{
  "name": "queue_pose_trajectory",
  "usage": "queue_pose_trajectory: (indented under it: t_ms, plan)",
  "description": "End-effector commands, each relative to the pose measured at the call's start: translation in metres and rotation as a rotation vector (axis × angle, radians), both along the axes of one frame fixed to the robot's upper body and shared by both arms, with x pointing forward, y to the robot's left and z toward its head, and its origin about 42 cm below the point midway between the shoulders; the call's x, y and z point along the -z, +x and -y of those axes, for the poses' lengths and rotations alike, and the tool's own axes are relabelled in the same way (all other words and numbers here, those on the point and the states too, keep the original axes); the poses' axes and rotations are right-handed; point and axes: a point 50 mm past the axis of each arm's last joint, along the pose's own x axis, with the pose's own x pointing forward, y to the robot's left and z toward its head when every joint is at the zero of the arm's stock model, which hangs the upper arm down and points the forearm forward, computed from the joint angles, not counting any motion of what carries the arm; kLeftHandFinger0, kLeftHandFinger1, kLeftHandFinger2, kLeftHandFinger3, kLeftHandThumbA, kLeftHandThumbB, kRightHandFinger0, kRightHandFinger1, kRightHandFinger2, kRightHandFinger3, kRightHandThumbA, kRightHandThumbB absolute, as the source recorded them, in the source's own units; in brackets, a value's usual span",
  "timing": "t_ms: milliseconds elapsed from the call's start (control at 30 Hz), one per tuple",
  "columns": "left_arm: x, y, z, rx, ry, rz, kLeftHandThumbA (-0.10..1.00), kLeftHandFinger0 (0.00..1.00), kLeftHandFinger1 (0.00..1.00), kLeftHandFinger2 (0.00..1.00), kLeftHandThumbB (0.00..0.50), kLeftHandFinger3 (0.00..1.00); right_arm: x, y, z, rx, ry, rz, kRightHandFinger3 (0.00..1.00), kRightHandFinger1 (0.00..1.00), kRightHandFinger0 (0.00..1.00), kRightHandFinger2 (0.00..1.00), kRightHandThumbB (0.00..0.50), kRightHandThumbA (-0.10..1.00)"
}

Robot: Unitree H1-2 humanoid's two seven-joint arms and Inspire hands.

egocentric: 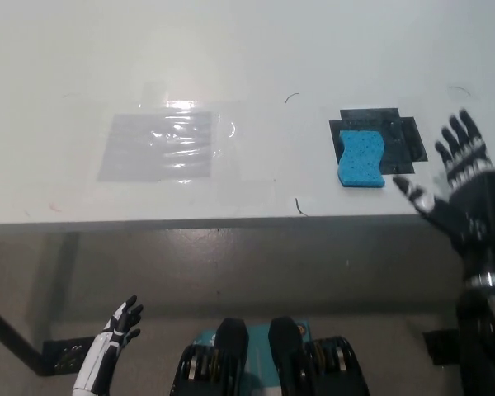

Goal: A soft sponge is kept on the balc marked spot on the table infront of the robot and it uses its right hand fist to press down on it and drrags it across the table in a back and forth manner twice to clean it

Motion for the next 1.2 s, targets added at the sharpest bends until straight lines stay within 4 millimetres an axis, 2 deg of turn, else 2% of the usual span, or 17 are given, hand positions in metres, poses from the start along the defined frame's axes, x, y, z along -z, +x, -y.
queue_pose_trajectory:
  t_ms: [0,67,100,233,267,300,333,367,433,467,600,700,767,900,933,1067,1167]
  plan:
    - [-0.018,0.009,-0.007,0.043,0.019,0.084,1.0,1.0,1.0,1.0,0.328,1.0,-0.132,-0.201,-0.039,-0.299,-0.154,0.672,1.0,1.0,1.0,1.0,0.379,1.0]
    - [-0.017,0.007,-0.006,0.049,0.013,0.084,1.0,1.0,1.0,1.0,0.331,1.0,-0.113,-0.198,-0.031,-0.321,-0.155,0.579,1.0,1.0,1.0,1.0,0.431,1.0]
    - [-0.017,0.006,-0.006,0.05,0.012,0.083,1.0,1.0,1.0,1.0,0.326,1.0,-0.096,-0.194,-0.025,-0.32,-0.157,0.504,1.0,1.0,1.0,1.0,0.405,1.0]
    - [-0.016,0.005,-0.007,0.047,0.016,0.084,1.0,1.0,1.0,1.0,0.34,1.0,-0.054,-0.183,-0.018,-0.248,-0.185,0.311,1.0,1.0,1.0,1.0,0.354,1.0]
    - [-0.016,0.005,-0.006,0.049,0.014,0.086,1.0,1.0,1.0,1.0,0.339,1.0,-0.024,-0.169,-0.014,-0.228,-0.212,0.196,1.0,1.0,1.0,1.0,0.32,1.0]
    - [-0.016,0.005,-0.006,0.052,0.013,0.084,1.0,1.0,1.0,1.0,0.325,1.0,-0.009,-0.16,-0.012,-0.218,-0.225,0.14,1.0,1.0,1.0,1.0,0.333,1.0]
    - [-0.016,0.004,-0.006,0.053,0.012,0.083,1.0,1.0,1.0,1.0,0.324,1.0,0.0,-0.155,-0.011,-0.214,-0.237,0.096,1.0,1.0,1.0,1.0,0.309,1.0]
    - [-0.016,0.004,-0.005,0.052,0.011,0.081,1.0,1.0,1.0,1.0,0.325,1.0,0.022,-0.142,-0.008,-0.205,-0.259,-0.006,1.0,1.0,1.0,1.0,0.287,1.0]
    - [-0.014,0.002,-0.003,0.053,0.011,0.075,1.0,1.0,1.0,1.0,0.332,1.0,0.046,-0.133,-0.005,-0.199,-0.255,-0.103,1.0,1.0,1.0,1.0,0.251,1.0]
    - [-0.015,0.003,-0.003,0.061,0.013,0.078,1.0,1.0,1.0,1.0,0.335,1.0,0.056,-0.128,-0.006,-0.192,-0.216,-0.14,1.0,1.0,1.0,1.0,0.211,1.0]
    - [-0.017,0.006,-0.003,0.06,0.002,0.084,1.0,1.0,1.0,1.0,0.335,1.0,0.097,-0.113,-0.002,-0.212,-0.161,-0.267,1.0,1.0,1.0,1.0,0.178,1.0]
    - [-0.018,0.007,-0.003,0.061,0.014,0.1,1.0,1.0,1.0,1.0,0.332,1.0,0.107,-0.109,0.001,-0.19,-0.13,-0.286,1.0,1.0,1.0,1.0,0.152,1.0]
    - [-0.019,0.008,-0.001,0.07,0.016,0.103,1.0,1.0,1.0,1.0,0.33,1.0,0.108,-0.109,0.004,-0.182,-0.113,-0.287,1.0,1.0,1.0,1.0,0.194,1.0]
    - [-0.021,0.01,0.0,0.079,0.015,0.106,1.0,1.0,1.0,1.0,0.35,1.0,0.111,-0.108,0.006,-0.174,-0.102,-0.298,1.0,1.0,1.0,1.0,0.194,1.0]
    - [-0.022,0.011,0.0,0.082,0.017,0.107,1.0,1.0,1.0,1.0,0.349,1.0,0.111,-0.108,0.006,-0.173,-0.109,-0.305,1.0,1.0,1.0,1.0,0.168,1.0]
    - [-0.025,0.014,0.001,0.079,0.016,0.101,1.0,1.0,1.0,1.0,0.384,1.0,0.11,-0.107,0.004,-0.175,-0.124,-0.312,1.0,1.0,1.0,1.0,0.155,1.0]
    - [-0.025,0.014,0.001,0.078,0.008,0.106,1.0,1.0,1.0,1.0,0.364,1.0,0.11,-0.106,0.003,-0.188,-0.138,-0.314,1.0,1.0,1.0,1.0,0.136,1.0]
